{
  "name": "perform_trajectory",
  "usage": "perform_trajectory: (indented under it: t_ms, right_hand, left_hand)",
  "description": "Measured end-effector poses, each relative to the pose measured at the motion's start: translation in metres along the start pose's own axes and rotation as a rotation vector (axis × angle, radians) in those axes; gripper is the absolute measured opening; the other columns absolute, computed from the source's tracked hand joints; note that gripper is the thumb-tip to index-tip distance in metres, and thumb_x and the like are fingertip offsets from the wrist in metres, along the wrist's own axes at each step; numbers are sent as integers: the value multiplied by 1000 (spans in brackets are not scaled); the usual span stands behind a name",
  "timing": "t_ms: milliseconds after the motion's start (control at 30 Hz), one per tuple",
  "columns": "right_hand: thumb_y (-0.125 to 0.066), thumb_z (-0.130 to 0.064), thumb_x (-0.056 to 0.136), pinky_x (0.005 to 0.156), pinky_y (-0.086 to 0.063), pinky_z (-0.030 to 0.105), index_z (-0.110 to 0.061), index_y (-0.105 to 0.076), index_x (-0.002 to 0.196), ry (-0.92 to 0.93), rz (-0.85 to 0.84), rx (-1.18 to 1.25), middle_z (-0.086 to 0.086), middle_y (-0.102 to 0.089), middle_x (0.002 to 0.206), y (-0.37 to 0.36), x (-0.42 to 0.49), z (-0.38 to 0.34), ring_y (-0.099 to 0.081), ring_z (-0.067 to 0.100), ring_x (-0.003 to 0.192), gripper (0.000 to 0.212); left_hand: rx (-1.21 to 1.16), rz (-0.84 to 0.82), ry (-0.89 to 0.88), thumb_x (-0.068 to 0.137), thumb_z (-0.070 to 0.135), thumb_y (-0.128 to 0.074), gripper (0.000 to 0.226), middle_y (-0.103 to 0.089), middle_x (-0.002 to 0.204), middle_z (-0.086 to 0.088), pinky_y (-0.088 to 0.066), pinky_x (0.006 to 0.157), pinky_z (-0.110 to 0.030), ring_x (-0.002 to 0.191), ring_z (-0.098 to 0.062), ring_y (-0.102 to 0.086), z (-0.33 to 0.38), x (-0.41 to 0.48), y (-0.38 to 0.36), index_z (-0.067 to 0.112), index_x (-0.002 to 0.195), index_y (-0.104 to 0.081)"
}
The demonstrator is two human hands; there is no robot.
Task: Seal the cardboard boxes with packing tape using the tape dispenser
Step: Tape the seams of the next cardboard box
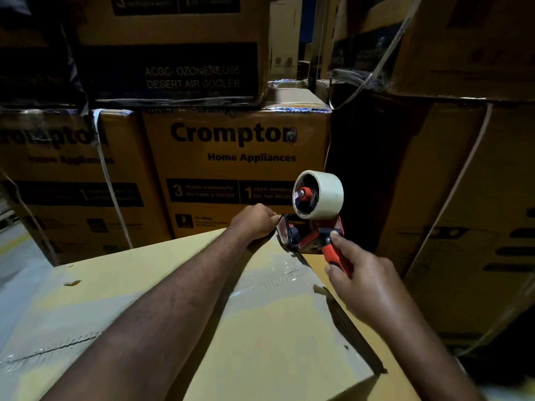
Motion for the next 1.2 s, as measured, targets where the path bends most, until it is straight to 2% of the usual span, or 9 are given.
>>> perform_trajectory:
  t_ms: [133,267,400,533,600,667,767,933,1200]
  right_hand:
    - [-57,-37,97,66,-60,31,-47,-26,149,-6,-43,9,2,-55,127,11,-8,4,-63,12,80,62]
    - [-57,-38,97,69,-60,29,-48,-25,149,7,-56,-36,2,-55,131,21,-27,5,-63,11,81,62]
    - [-57,-38,97,74,-60,29,-46,-22,150,-2,-70,-58,2,-54,132,31,-46,11,-62,11,87,64]
    - [-57,-40,96,66,-55,19,-49,-21,149,-37,-110,-54,-8,-45,108,41,-63,19,-60,8,79,65]
    - [-58,-39,96,69,-56,21,-48,-22,149,-40,-102,-59,-11,-40,104,44,-68,20,-60,8,80,65]
    - [-58,-40,96,73,-59,27,-48,-24,149,-38,-81,-66,-9,-44,105,45,-68,17,-62,11,84,64]
    - [-57,-39,96,81,-58,29,-47,-24,150,-27,-52,-76,-1,-56,126,47,-68,13,-61,11,93,63]
    - [-55,-36,98,76,-55,24,-44,-24,151,-7,-58,-74,0,-56,133,48,-68,14,-57,9,92,62]
    - [-56,-35,98,80,-59,30,-43,-21,152,26,-80,-66,1,-54,137,44,-73,16,-60,14,98,64]
  left_hand:
    - [4,-2,2,99,57,-49,37,-70,94,9,-45,60,-27,83,-13,-62,-1,1,-5,31,107,-74]
    - [-4,-9,9,96,63,-50,43,-69,111,8,-56,79,-37,93,-16,-62,-2,-2,-6,31,115,-71]
    - [15,-6,21,97,62,-48,46,-69,114,4,-57,84,-40,97,-18,-62,3,-10,-8,29,119,-70]
    - [-41,6,9,98,62,-45,48,-67,127,4,-53,92,-43,111,-19,-62,3,-13,-11,28,124,-68]
    - [-25,5,23,98,63,-43,50,-63,136,3,-46,102,-52,121,-22,-58,5,-16,-12,30,130,-64]
    - [96,21,46,101,59,-40,54,-50,151,0,-28,114,-64,138,-28,-45,9,-19,-10,31,146,-48]
    - [230,41,-89,102,48,-46,62,-28,163,-5,-11,118,-68,151,-31,-23,40,-35,-11,28,157,-26]
    - [231,-236,-253,109,34,-33,52,-4,169,9,7,116,-70,156,-20,4,44,-58,-48,33,160,-21]
    - [291,-198,-199,109,45,-23,50,-9,168,14,12,114,-72,155,-16,4,42,-61,-45,40,158,-21]
Point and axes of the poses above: each hand's wrist, its own x-axis towards the middle knuckle, its own y-axis out of the back of the hand, z = x × y, the point moved 9 cm from there along x, towards the middle knuckle
